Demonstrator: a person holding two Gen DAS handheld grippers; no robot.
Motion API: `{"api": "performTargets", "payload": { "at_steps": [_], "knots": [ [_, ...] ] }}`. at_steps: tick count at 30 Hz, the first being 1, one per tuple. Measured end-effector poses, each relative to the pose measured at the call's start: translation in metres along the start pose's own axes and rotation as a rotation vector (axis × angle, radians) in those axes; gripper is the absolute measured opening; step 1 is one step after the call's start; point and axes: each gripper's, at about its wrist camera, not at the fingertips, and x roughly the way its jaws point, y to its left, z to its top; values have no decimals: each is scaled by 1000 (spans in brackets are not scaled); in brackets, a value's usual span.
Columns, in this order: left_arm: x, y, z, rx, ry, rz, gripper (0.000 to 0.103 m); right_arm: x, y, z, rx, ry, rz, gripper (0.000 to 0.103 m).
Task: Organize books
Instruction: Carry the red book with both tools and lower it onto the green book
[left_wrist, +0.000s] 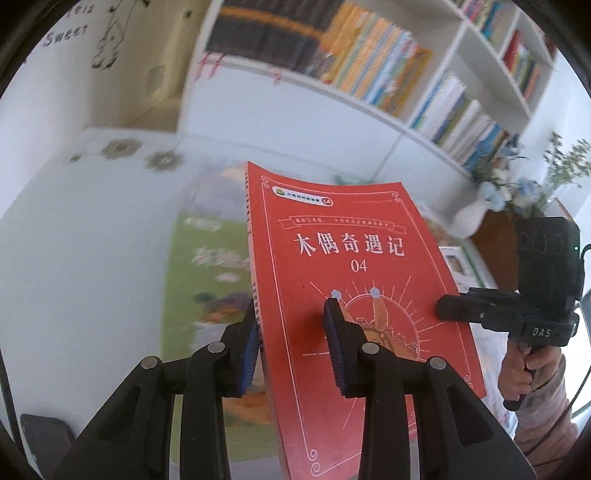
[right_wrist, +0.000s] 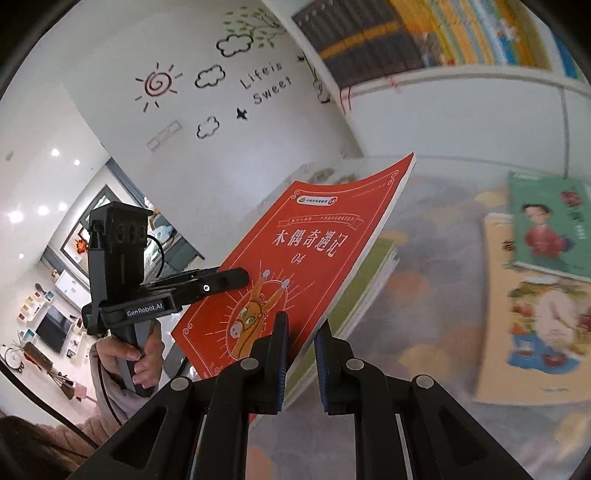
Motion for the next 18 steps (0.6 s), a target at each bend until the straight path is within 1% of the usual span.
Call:
{"api": "performTargets", "payload": {
  "at_steps": [5, 8, 10, 13, 16, 18],
  "knots": [
    [14, 31, -7, -45, 33, 34, 29, 42, -12, -1, 61, 56, 24, 13],
    [16, 38, -12, -50, 46, 59, 29, 58, -15, -4, 80, 84, 35, 13],
    [17, 40, -14, -46, 51, 73, 29, 65, -17, -4, 92, 98, 41, 13],
    [15, 42, -16, -49, 46, 75, 29, 74, -19, -4, 98, 111, 36, 13],
    [14, 45, -15, -50, 38, 92, 29, 81, -27, -2, 133, 118, 59, 13],
    [14, 48, -15, -59, 34, 93, 32, 84, -27, -4, 149, 121, 66, 13]
  ]
}}
